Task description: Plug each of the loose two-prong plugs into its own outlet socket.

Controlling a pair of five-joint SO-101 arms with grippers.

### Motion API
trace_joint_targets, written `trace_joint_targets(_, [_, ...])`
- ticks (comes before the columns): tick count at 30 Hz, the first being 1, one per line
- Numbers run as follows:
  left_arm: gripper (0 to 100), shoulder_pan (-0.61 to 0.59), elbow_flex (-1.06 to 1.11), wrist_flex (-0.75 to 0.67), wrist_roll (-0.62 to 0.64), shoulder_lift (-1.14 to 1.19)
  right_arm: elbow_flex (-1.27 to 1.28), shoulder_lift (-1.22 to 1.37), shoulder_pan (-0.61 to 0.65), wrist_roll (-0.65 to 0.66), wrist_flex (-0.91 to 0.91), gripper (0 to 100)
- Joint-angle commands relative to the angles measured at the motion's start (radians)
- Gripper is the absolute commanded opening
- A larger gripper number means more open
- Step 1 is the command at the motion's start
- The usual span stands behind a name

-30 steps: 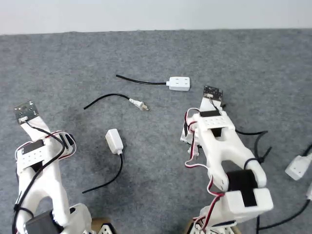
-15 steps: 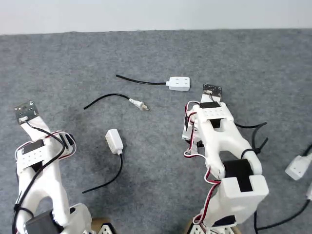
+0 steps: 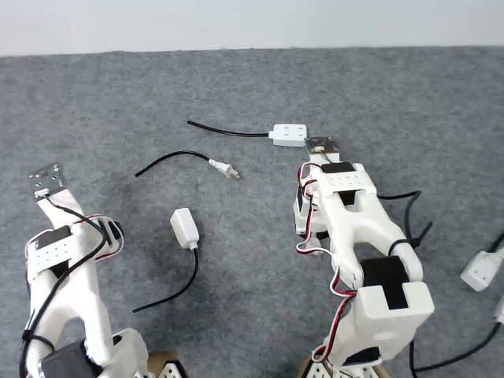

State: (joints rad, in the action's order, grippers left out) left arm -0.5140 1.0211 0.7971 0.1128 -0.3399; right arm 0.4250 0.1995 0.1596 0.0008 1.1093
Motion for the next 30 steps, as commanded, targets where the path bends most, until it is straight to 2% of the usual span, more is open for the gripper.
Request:
trace_joint_targets(1, [23, 0.011, -0.045, 0.005, -0.011, -0.015, -0.029, -0.044, -0.002, 0.066, 0.044, 2.9])
trace_joint_targets(6, [23, 0.011, -0.045, 0.005, -0.011, -0.015, -0.031, -0.054, -0.001, 0.064, 0.058, 15.1])
trace_joint_targets(9, [23, 0.011, -0.045, 0.005, -0.011, -0.015, -0.032, -0.058, 0.013, 0.061, 0.058, 18.0])
trace_joint_targets(12, [23, 0.011, -0.045, 0.005, -0.011, -0.015, -0.032, -0.084, 0.033, 0.058, 0.061, 15.2])
trace_joint_targets(17, [23, 0.011, -0.045, 0.005, -0.011, -0.015, -0.031, -0.188, 0.024, -0.037, 0.097, 6.3])
trace_joint_targets(22, [23, 0.011, -0.045, 0.005, -0.011, -0.015, -0.026, -0.242, -0.028, -0.046, 0.119, 0.9])
trace_joint_targets(30, [23, 0.011, -0.045, 0.005, -0.011, -0.015, 0.064, -0.173, -0.019, -0.046, 0.107, 1.0])
